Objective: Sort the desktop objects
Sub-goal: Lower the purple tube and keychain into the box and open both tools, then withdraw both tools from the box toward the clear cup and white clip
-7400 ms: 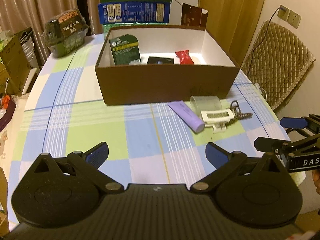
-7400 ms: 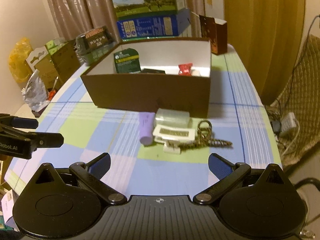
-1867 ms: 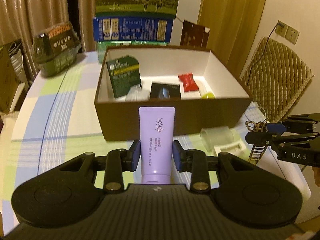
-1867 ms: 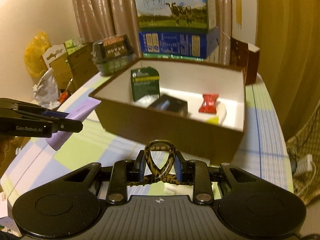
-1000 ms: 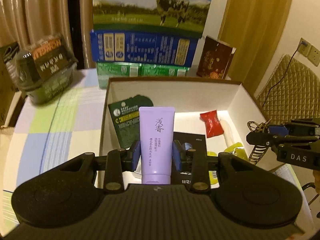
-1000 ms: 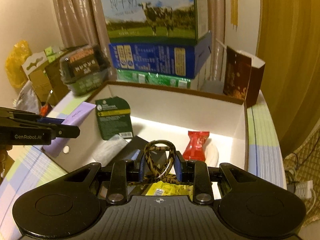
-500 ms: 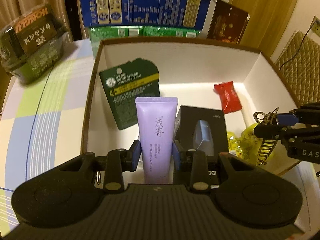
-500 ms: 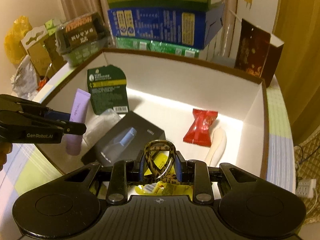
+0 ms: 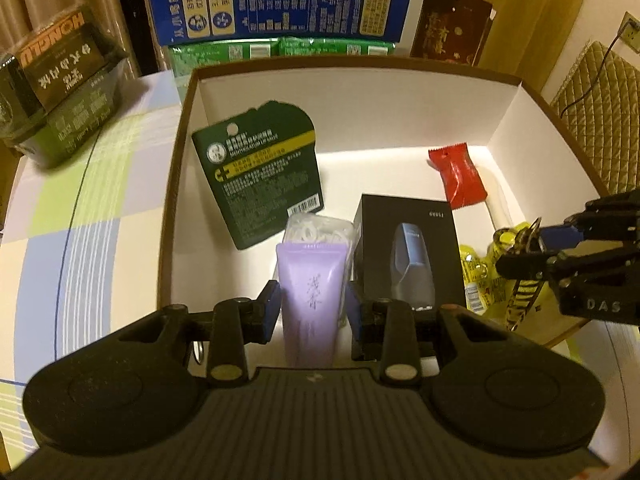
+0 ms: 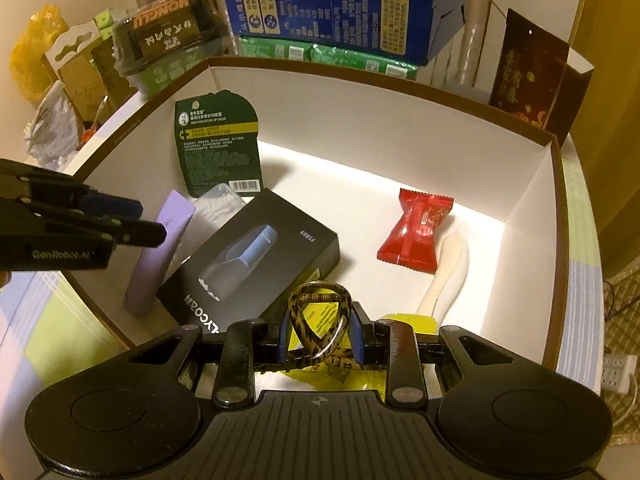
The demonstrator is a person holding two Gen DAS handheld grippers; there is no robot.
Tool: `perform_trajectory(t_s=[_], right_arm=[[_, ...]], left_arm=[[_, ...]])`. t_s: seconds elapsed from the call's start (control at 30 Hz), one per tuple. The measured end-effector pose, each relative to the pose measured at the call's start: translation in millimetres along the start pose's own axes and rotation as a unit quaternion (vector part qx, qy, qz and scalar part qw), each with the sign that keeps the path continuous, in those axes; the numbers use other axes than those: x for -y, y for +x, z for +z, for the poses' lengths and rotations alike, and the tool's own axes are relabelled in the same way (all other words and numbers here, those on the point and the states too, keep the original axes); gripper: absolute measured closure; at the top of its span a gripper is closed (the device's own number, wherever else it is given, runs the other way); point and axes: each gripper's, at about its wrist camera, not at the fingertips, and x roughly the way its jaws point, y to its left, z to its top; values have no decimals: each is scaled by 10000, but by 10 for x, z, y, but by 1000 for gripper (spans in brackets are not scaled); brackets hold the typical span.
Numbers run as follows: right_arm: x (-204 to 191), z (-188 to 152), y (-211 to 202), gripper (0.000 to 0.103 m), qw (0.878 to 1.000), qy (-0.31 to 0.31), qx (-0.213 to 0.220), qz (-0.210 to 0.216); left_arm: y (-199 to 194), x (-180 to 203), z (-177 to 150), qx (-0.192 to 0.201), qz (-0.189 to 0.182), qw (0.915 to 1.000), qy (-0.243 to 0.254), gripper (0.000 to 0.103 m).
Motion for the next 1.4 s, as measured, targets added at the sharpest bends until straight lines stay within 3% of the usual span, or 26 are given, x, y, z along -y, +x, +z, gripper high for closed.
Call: perform_trajectory(t_s=[0.2, 0.27, 0.33, 0.47, 0.6, 0.63, 0.73, 1.07, 1.4], right_arm=[[-11, -1, 8, 76, 10000, -34, -58, 51], [-13, 2, -14, 71, 10000, -7, 27, 78], [-21, 5, -69, 41, 9999, -19, 168, 8], [-40, 15, -184, 32, 9995, -39, 326, -9], [-61, -3, -282, 15, 9992, -42, 390, -115], [-71, -11, -310, 11, 9990, -56, 408, -143], [-89, -44, -387, 4, 9986, -34, 492, -208], [-127, -179, -560, 2, 9966, 259, 694, -372], [-170, -290, -805, 2, 9941, 412, 918, -396]], left_arm=[[-17, 5, 19, -37, -23, 10000, 18, 70], [-22, 24, 22, -71, -52, 10000, 38, 64], [-33, 47, 21, -100, -75, 9999, 78, 58], [-75, 96, 25, -65, 35, 9998, 193, 40], [-117, 75, 29, -60, 88, 9998, 156, 36], [-130, 68, 28, -60, 110, 9998, 140, 30], [-184, 64, 20, -30, 184, 9997, 164, 26], [-384, 63, 17, 111, 277, 9995, 39, 13], [-627, 173, -32, 316, 245, 9992, 66, 13]])
